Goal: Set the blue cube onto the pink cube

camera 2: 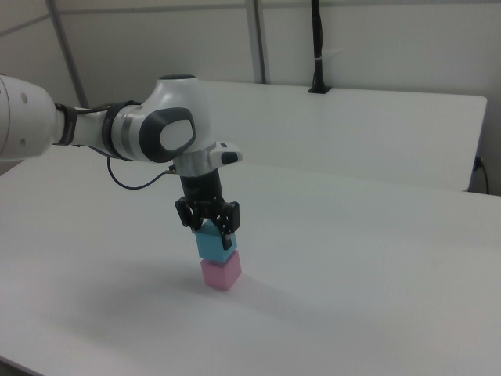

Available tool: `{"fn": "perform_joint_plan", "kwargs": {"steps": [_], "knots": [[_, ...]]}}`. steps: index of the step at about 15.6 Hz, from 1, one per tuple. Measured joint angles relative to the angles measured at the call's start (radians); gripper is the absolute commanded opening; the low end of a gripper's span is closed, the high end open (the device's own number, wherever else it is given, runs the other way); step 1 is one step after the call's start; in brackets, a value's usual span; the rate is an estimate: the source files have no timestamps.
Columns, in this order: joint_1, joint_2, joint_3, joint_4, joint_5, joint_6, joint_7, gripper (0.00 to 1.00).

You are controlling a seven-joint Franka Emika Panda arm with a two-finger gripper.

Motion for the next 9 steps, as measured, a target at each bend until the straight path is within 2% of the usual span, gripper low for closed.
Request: {"fn": "perform_joint_plan", "kwargs": {"steps": [6, 9], "knots": [[0.0, 0.002, 0.0, -0.002, 0.0, 0.0, 0.048, 1.0], [0.0, -0.024, 0.001, 0.035, 0.0, -0.015, 0.056, 1.0]]}}
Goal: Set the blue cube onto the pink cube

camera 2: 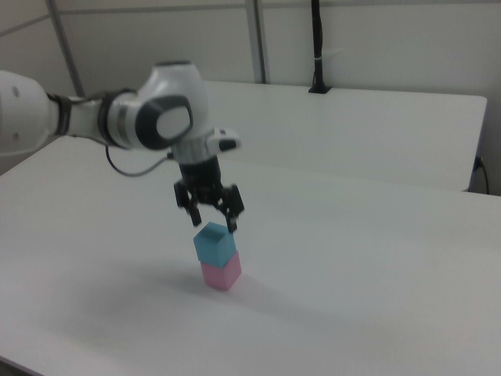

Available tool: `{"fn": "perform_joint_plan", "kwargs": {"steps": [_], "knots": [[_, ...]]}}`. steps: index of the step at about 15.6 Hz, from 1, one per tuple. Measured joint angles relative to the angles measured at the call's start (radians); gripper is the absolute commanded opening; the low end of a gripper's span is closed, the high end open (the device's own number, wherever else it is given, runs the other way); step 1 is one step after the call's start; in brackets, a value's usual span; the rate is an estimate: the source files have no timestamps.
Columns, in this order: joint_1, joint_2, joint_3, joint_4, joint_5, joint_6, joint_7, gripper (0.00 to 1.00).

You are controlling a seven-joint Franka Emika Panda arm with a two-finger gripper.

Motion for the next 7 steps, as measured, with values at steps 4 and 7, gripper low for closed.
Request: {"fn": "perform_joint_plan", "kwargs": {"steps": [4, 7], "knots": [[0.006, -0.098, 0.027, 0.146, 0.0, -0.204, 0.072, 1.0], [0.001, -0.145, 0.087, 0.196, 0.0, -0.292, 0.156, 1.0]]}}
